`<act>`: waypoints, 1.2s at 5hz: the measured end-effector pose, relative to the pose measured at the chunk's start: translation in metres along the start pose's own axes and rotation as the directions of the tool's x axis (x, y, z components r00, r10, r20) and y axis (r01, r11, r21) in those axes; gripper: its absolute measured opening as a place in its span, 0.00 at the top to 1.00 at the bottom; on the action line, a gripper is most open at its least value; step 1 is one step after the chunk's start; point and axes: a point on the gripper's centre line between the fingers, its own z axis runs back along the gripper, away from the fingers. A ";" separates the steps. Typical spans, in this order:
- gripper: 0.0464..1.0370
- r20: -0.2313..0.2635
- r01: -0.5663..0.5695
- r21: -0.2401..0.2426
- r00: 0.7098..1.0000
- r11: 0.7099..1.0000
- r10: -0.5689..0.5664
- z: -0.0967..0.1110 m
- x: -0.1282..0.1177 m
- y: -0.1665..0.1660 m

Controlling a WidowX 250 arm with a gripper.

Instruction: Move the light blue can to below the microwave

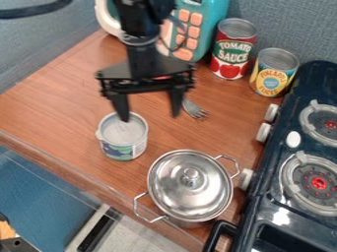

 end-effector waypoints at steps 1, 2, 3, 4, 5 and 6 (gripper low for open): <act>0.04 0.008 -0.087 -0.031 0.996 0.996 0.087 -0.004 -0.007 0.006; 0.04 0.015 -0.189 -0.025 0.982 0.982 0.190 -0.008 -0.025 0.008; 0.04 0.016 -0.232 0.068 0.973 0.970 0.232 -0.024 -0.035 0.013; 0.04 0.001 -0.277 0.129 0.960 0.952 0.279 -0.038 -0.032 0.015; 0.04 -0.003 -0.298 0.152 0.953 0.942 0.302 -0.046 -0.026 0.016; 0.04 -0.021 -0.309 0.196 0.948 0.931 0.319 -0.057 -0.024 0.024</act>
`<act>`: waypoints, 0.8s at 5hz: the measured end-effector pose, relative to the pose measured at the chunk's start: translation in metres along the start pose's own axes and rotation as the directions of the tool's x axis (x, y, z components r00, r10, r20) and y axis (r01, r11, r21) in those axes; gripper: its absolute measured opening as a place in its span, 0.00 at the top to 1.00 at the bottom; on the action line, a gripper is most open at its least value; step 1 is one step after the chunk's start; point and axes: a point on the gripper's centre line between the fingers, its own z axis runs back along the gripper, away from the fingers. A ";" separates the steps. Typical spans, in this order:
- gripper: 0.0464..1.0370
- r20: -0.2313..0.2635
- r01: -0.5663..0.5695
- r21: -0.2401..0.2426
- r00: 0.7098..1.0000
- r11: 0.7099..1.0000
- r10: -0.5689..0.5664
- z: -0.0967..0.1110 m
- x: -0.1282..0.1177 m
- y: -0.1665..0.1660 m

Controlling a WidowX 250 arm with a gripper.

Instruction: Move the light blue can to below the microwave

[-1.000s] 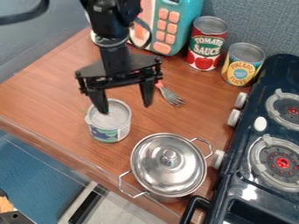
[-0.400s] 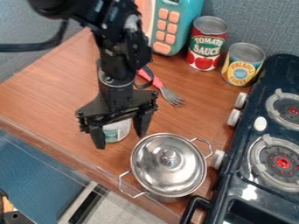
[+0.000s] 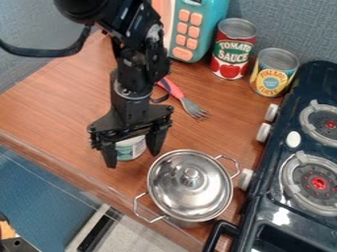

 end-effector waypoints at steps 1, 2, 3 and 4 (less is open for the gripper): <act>0.04 -0.006 0.009 0.006 1.000 1.000 -0.009 -0.002 0.005 -0.003; 0.04 -0.017 0.020 0.015 1.000 1.000 -0.020 -0.003 0.010 -0.006; 0.04 -0.013 0.026 0.021 1.000 0.999 -0.025 -0.006 0.025 -0.011; 0.04 0.006 0.017 0.024 1.000 1.000 -0.018 -0.007 0.048 -0.014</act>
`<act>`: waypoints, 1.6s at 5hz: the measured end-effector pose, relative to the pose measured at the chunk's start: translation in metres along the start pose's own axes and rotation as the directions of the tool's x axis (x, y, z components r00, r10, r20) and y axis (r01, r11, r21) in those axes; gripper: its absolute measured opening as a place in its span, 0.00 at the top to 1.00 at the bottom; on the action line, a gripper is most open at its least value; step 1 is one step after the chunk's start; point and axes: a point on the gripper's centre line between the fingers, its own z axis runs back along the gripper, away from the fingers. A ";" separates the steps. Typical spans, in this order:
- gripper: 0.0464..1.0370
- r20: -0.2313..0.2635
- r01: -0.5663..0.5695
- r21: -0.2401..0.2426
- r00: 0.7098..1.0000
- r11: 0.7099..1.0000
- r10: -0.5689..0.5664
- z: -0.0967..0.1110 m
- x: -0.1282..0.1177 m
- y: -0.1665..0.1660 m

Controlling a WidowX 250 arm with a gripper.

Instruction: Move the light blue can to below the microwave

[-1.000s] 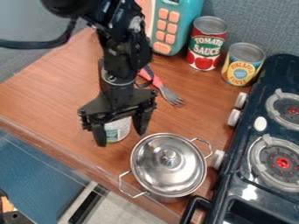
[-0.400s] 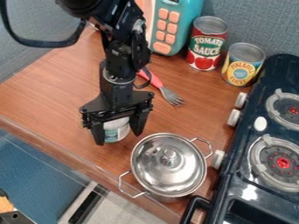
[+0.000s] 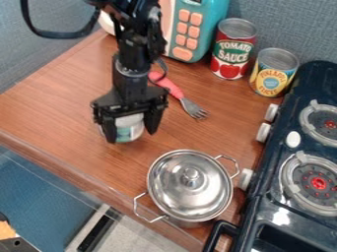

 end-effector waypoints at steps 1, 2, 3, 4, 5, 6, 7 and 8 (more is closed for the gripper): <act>0.04 0.013 -0.025 0.009 1.000 1.000 0.025 -0.001 0.024 -0.002; 0.04 0.024 -0.105 0.008 0.994 0.994 0.105 -0.001 0.060 -0.002; 0.04 0.027 -0.173 -0.003 0.985 0.985 0.173 0.000 0.089 -0.003; 0.04 0.019 -0.215 -0.019 0.976 0.976 0.215 -0.003 0.117 -0.012; 0.04 0.022 -0.288 -0.035 0.957 0.957 0.288 -0.002 0.152 -0.010; 0.04 0.031 -0.321 -0.024 0.947 0.947 0.321 -0.004 0.176 -0.009; 0.04 0.048 -0.327 -0.043 0.943 0.944 0.329 0.004 0.185 -0.013; 0.04 0.036 -0.325 -0.026 0.945 0.945 0.326 -0.003 0.179 -0.009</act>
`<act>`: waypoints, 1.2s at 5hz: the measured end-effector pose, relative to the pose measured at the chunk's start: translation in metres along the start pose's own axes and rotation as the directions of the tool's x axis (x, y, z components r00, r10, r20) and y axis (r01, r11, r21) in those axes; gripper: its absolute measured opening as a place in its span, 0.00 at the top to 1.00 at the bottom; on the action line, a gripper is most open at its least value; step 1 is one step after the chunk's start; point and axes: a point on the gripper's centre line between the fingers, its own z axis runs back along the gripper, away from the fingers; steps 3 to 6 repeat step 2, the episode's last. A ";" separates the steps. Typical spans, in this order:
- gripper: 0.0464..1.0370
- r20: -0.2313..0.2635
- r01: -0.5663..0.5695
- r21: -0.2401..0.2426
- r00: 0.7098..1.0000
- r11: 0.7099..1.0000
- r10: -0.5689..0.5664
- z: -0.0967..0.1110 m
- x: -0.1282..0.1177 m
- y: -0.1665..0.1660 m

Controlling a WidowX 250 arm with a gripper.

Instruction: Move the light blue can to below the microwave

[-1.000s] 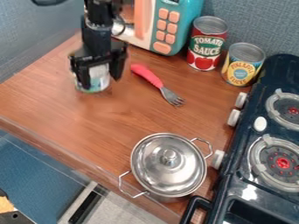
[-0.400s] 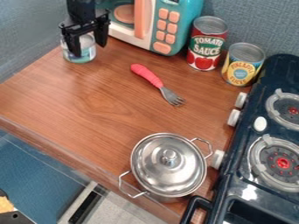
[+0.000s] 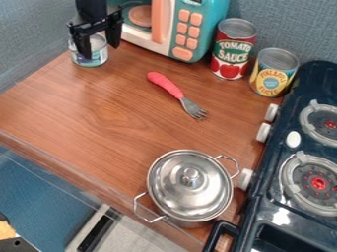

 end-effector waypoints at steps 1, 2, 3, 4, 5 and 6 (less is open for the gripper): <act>0.04 0.001 0.002 -0.029 1.000 1.000 -0.002 0.017 -0.006 0.005; 0.04 0.033 0.016 -0.091 0.999 0.996 -0.013 0.056 -0.009 0.008; 0.04 0.033 0.016 -0.091 0.999 0.996 -0.013 0.056 -0.009 0.008; 0.04 0.033 0.016 -0.091 0.999 0.996 -0.013 0.056 -0.009 0.008; 0.04 0.033 0.016 -0.091 0.999 0.996 -0.013 0.056 -0.009 0.008; 0.04 0.033 0.016 -0.091 0.999 0.996 -0.013 0.056 -0.009 0.008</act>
